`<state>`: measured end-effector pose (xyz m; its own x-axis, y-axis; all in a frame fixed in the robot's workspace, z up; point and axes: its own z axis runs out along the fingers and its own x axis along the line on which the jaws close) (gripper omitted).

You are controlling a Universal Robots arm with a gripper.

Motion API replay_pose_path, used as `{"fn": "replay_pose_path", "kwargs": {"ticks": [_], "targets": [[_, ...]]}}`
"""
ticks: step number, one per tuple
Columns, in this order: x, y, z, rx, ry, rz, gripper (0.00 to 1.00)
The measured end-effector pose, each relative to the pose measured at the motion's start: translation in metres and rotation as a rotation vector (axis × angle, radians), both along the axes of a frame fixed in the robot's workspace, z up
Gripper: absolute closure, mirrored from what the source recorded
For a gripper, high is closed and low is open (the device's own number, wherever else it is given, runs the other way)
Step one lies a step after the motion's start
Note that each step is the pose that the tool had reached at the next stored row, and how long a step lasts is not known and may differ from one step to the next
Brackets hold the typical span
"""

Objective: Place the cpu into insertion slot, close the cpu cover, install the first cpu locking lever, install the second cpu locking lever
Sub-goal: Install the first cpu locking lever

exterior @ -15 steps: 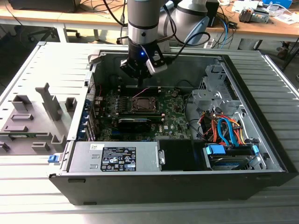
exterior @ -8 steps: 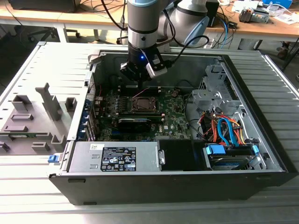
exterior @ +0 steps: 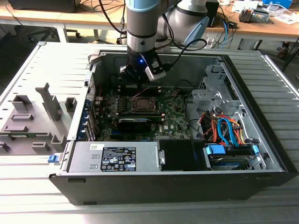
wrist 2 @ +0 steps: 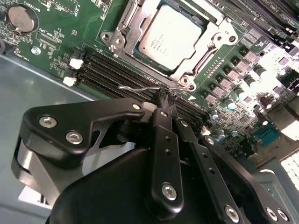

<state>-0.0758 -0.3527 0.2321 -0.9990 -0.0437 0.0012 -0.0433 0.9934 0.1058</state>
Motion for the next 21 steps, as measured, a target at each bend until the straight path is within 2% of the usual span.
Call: {"fn": "replay_pose_path", "kwargs": {"ticks": [3, 9, 12, 21], "targets": [[0.0, 0.0003, -0.0026, -0.0001, 0.0, 0.061, 0.89], [0.0, 0.0031, -0.0066, 0.0, -0.0001, 0.061, 0.89], [0.001, 0.0031, -0.0142, -0.0007, 0.0, 0.061, 0.89], [0.005, 0.0031, -0.0165, -0.0007, 0.0, 0.061, 0.89]]}}
